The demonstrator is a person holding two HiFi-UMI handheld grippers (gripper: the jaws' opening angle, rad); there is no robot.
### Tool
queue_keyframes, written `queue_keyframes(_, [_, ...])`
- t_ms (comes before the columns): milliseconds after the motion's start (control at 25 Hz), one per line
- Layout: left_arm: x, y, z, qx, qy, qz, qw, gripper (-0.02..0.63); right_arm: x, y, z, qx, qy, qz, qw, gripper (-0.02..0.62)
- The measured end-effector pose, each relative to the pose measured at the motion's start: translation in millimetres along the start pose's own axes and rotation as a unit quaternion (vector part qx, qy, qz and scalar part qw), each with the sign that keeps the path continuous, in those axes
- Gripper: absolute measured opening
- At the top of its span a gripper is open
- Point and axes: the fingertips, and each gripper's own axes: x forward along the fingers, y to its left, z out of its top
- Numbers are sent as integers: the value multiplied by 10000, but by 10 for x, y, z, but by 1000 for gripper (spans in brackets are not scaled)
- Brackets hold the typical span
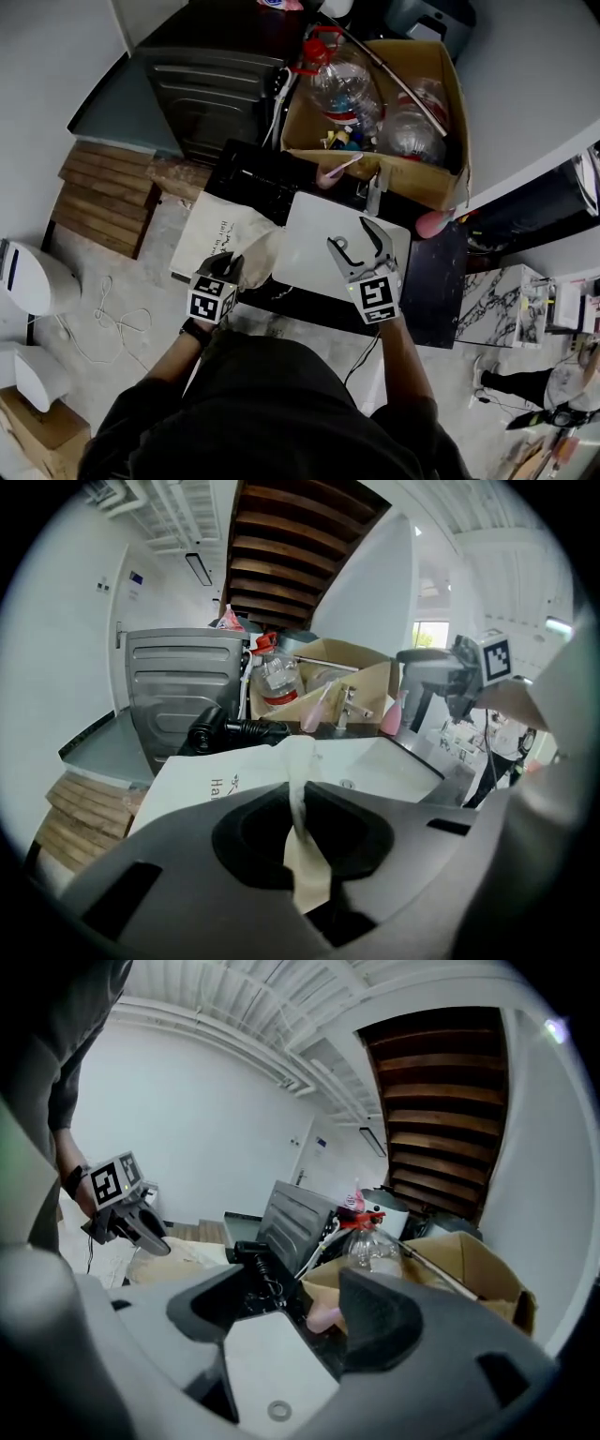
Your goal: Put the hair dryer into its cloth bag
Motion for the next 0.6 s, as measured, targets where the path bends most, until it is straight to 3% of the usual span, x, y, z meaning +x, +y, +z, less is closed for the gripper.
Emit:
queue_keyframes(240, [13,-19,-16,-50,-8,39,10000,35,530,74,-81,-584,321,475,9966,310])
queue_keyframes(600, [38,-47,-39,-81,37,27,10000,35,1407,218,-160,-936,668,1130,9869,310])
